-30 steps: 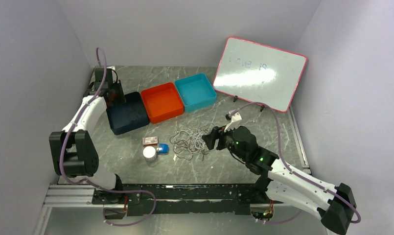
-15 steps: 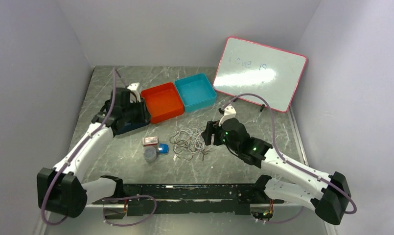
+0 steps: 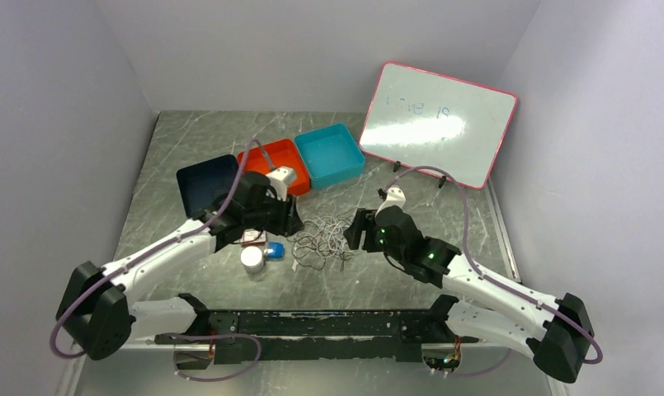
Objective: Untangle the cables
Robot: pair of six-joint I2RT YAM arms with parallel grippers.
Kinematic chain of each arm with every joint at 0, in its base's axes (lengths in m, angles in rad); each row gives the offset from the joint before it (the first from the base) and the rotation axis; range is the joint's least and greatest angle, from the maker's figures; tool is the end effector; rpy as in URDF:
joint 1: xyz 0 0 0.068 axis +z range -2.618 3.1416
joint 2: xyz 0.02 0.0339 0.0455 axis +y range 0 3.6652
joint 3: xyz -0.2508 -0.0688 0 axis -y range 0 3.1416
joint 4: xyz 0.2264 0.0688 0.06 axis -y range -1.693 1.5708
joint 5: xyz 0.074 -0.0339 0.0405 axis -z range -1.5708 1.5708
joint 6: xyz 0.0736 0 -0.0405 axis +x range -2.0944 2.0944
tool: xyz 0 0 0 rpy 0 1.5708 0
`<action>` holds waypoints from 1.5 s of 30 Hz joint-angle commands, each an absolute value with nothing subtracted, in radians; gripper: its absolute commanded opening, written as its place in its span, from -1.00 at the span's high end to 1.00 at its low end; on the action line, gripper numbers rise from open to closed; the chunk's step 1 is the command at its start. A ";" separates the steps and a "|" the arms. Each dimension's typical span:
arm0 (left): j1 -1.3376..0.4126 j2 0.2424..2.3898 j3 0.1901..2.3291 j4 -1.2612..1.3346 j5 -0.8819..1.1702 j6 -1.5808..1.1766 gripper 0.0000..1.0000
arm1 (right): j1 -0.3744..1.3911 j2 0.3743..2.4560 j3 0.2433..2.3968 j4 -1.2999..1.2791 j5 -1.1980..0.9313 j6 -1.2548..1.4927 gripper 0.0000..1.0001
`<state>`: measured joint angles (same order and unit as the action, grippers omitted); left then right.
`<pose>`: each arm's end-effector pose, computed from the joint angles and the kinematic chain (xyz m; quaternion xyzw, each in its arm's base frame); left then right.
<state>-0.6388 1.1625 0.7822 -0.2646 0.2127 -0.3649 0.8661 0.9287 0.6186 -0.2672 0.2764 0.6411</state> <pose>0.2071 -0.1732 0.2276 0.1684 0.8749 -0.2969 0.3436 0.1611 0.1584 0.2234 -0.0325 0.8726 0.2347 0.4271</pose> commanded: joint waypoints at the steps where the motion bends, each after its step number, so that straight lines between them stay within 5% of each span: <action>1: -0.737 1.249 0.828 -0.174 0.205 -0.325 0.07 | 0.870 0.888 0.559 -0.236 0.251 0.722 -0.38; 27: -0.857 1.485 0.900 -0.196 0.029 -0.240 0.22 | 0.870 0.869 0.550 -0.230 0.220 0.724 -0.37; 45: -0.858 1.501 0.927 -0.200 0.022 -0.229 0.86 | 0.871 0.848 0.520 -0.193 0.189 0.741 -0.36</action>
